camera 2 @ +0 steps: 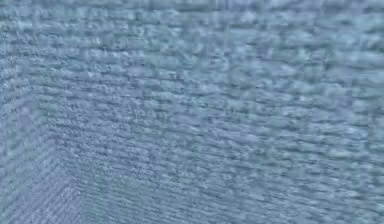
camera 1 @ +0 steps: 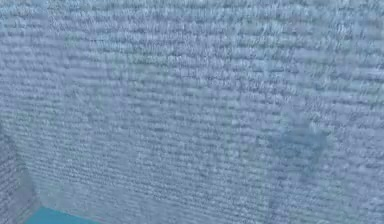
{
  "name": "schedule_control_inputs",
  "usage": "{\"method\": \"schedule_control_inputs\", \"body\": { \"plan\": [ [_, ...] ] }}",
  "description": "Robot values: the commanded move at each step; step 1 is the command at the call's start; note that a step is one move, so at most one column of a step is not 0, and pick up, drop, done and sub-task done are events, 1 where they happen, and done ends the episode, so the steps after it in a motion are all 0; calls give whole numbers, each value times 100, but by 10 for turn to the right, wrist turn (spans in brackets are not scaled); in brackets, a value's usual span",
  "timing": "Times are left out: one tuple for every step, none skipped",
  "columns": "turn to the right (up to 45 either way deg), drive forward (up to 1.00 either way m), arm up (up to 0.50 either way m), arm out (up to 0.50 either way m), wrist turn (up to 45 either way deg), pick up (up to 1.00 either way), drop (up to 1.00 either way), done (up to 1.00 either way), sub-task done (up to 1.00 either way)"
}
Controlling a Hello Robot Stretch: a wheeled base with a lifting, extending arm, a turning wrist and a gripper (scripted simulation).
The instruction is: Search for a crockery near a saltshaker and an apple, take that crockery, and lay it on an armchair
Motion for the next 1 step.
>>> {"method": "schedule_control_inputs", "body": {
  "plan": [
    [-450,0,0,0,0,0,0,0,0]
  ]
}}
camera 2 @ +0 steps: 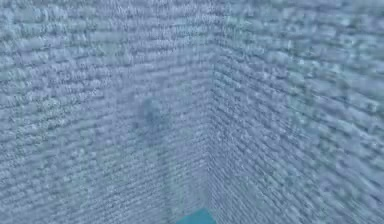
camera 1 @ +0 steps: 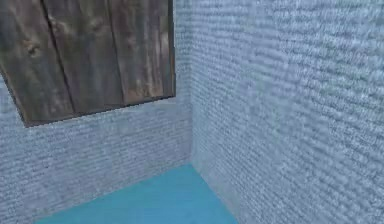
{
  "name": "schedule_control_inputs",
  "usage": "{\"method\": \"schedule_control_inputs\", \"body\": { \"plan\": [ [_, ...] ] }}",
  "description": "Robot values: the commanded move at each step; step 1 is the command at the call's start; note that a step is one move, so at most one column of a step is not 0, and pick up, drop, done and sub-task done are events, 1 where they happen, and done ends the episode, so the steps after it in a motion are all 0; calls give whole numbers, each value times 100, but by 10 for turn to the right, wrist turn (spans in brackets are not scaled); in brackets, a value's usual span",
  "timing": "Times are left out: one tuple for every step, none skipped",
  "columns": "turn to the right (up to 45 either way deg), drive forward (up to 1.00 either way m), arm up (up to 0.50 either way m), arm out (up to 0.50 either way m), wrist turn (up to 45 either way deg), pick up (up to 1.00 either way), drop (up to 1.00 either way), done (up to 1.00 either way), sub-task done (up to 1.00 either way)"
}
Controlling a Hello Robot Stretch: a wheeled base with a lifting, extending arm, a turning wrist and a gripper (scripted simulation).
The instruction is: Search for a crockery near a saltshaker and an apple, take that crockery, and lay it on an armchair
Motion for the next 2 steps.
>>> {"method": "schedule_control_inputs", "body": {
  "plan": [
    [-450,0,0,0,0,0,0,0,0],
    [-390,0,0,0,0,0,0,0,0]
  ]
}}
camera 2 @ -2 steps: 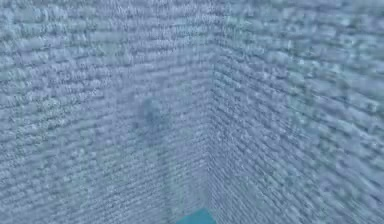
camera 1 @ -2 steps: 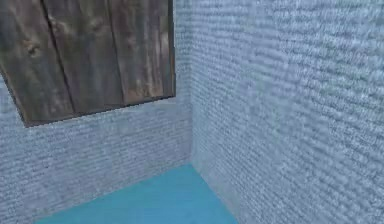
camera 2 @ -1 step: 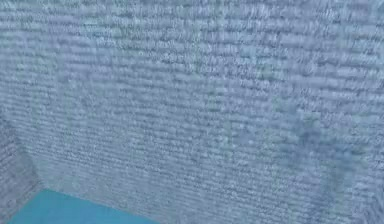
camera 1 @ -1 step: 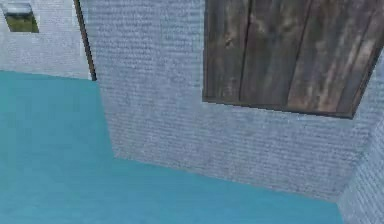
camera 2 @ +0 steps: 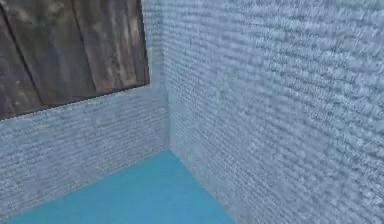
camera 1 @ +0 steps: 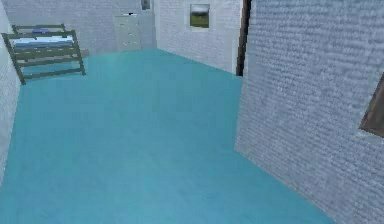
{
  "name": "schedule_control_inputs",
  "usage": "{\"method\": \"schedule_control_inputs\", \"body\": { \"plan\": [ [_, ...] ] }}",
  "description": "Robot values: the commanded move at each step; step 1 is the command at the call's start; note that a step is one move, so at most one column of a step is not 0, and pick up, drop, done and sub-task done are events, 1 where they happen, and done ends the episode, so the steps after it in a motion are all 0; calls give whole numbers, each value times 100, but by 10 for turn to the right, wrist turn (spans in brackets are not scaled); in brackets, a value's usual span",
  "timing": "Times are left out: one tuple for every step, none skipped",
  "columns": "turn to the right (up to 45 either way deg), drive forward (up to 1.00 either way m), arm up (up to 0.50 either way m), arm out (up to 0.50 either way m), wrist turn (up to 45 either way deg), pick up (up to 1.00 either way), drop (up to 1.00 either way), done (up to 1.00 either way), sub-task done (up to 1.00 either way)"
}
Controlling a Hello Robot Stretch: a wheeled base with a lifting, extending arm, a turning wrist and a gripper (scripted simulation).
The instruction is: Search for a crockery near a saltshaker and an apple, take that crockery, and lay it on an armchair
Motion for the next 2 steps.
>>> {"method": "schedule_control_inputs", "body": {
  "plan": [
    [0,100,0,0,0,0,0,0,0],
    [-30,0,0,0,0,0,0,0,0]
  ]
}}
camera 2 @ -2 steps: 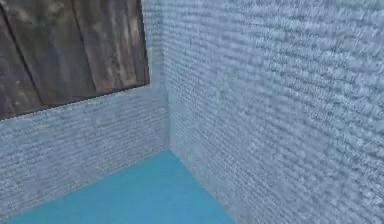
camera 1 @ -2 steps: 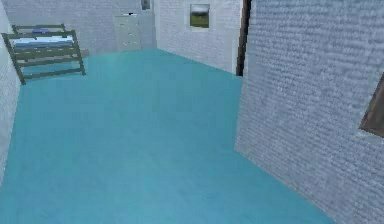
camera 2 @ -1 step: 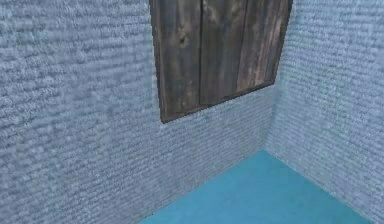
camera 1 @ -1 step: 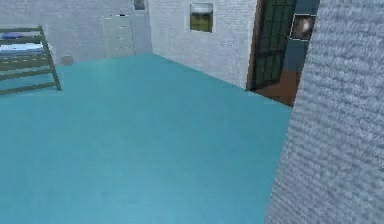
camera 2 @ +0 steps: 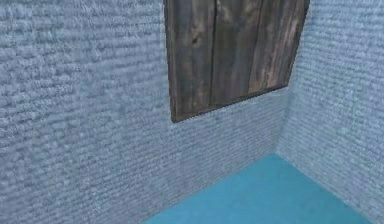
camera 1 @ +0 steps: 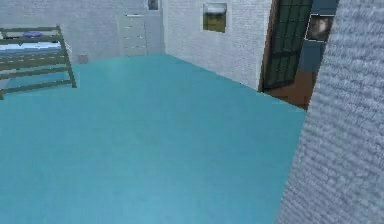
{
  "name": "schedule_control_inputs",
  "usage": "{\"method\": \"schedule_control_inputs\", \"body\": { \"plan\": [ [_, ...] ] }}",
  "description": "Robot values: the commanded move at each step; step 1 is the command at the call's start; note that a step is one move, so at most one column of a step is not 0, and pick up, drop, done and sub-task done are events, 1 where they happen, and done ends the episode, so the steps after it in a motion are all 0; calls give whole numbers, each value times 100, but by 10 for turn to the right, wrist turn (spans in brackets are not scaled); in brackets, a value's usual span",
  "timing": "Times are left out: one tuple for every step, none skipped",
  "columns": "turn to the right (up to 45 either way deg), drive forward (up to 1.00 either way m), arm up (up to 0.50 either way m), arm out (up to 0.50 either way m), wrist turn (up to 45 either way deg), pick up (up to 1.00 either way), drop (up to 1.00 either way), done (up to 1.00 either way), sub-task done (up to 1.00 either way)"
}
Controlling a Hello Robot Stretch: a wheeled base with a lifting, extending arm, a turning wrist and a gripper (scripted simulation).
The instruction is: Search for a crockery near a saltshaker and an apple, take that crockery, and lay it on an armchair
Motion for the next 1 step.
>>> {"method": "schedule_control_inputs", "body": {
  "plan": [
    [0,80,0,0,0,0,0,0,0]
  ]
}}
